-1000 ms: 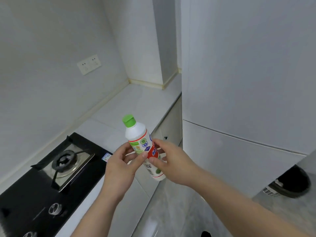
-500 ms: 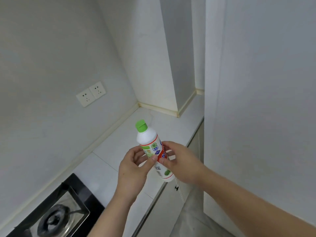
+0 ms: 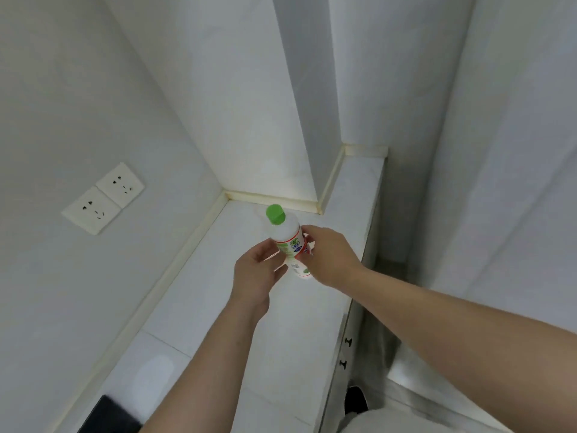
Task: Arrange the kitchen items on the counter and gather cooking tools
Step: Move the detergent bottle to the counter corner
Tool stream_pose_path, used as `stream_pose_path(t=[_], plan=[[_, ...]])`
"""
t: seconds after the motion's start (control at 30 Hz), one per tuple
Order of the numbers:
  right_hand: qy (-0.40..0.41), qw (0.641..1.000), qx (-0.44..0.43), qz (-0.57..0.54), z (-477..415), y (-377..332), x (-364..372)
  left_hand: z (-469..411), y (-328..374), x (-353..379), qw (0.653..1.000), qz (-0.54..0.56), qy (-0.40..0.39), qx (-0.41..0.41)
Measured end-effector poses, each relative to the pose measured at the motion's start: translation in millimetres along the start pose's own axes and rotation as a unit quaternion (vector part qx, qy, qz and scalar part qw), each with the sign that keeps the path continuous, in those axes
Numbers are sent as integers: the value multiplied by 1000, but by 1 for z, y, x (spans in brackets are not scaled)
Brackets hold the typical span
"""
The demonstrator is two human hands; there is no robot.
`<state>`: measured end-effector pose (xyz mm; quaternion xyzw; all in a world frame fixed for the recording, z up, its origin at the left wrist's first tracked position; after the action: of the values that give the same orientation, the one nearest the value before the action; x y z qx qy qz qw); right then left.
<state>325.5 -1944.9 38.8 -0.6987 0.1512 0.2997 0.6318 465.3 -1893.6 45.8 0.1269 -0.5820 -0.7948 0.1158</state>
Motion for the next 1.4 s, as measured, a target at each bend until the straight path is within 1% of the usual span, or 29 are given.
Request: stream_pose_path(t=[0.13,0.23,0.37,0.53,0.63,0.73,0.87,1.03,1.23,1.33,1.4], plan=[[42,997,59,-15,-51,19,18,-71,-3,12,999,-2,-22,-45],[58,993,102,-34,-88,36,29,-118,-4,24,996,0,-46,-71],[60,989,131,-28,-132,59,41,-169,-12,38,992,-10,-72,-101],[71,985,153,-23,-171,80,47,-215,-18,55,989,4,-91,-115],[88,983,159,-21,-184,88,44,-231,-21,63,988,2,-102,-115],[99,980,167,-41,-190,90,41,-240,-23,68,989,0,-110,-103],[111,978,165,-61,-193,91,40,-246,-22,69,991,6,-101,-86],[79,980,173,-60,-200,91,46,-252,-25,68,990,19,-99,-95],[47,981,186,-23,-199,91,50,-261,-35,67,991,-25,-78,-107],[74,972,220,-25,-191,89,46,-257,-37,62,992,-29,-39,-113],[115,960,251,-49,-180,84,41,-252,-37,58,992,-15,-18,-125]])
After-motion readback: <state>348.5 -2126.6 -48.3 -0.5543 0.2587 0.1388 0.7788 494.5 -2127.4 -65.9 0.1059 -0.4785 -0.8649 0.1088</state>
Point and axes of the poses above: each hand's wrist, its own z-axis away from the middle knuckle, its own x-axis out of the palm, y = z × x, the point moved 6 cm from there along -z, towards the middle knuckle, and after that the axes turned 4 degrees about y, right-handed, at the moved point
